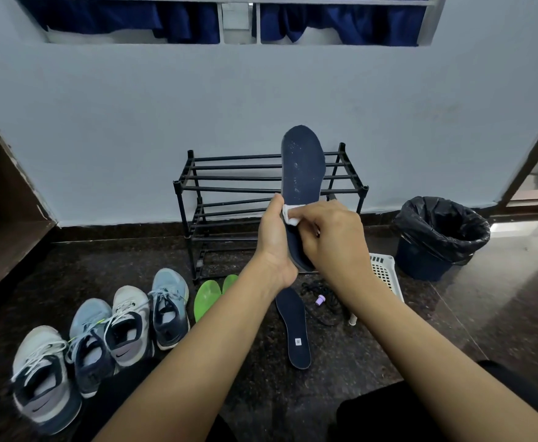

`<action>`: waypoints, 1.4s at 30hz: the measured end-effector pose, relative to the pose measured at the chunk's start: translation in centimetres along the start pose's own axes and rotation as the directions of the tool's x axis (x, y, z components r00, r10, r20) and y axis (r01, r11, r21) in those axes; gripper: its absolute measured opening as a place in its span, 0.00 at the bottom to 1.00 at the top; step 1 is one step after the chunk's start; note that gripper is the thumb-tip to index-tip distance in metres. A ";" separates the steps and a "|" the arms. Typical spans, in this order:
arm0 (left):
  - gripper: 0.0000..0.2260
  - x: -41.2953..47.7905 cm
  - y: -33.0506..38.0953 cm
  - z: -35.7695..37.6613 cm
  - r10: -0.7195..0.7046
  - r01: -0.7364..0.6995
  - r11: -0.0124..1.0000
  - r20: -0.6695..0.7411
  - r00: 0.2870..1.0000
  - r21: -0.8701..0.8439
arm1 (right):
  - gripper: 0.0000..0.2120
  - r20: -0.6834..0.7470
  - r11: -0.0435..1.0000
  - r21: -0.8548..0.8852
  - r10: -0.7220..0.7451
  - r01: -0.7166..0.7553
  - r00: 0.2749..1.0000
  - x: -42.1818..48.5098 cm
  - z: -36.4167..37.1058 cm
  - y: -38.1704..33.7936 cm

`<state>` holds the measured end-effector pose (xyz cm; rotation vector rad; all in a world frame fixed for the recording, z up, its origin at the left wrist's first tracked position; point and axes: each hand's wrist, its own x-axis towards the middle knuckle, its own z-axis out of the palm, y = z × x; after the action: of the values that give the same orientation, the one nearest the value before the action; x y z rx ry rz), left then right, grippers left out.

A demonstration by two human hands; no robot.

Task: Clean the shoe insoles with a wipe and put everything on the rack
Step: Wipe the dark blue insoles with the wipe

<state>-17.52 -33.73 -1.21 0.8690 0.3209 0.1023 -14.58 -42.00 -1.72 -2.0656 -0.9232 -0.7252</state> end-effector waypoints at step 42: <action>0.21 0.4 2.0 -0.2 0.121 -0.122 0.987 -0.015 0.993 -0.108 | 0.11 0.119 0.995 -0.080 -0.053 0.062 0.991 -1.7 -2.8 -0.3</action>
<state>-17.13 -32.19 0.14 0.7795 0.2672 0.2345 -16.28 -44.77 -1.26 -2.1823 -1.0372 -0.6897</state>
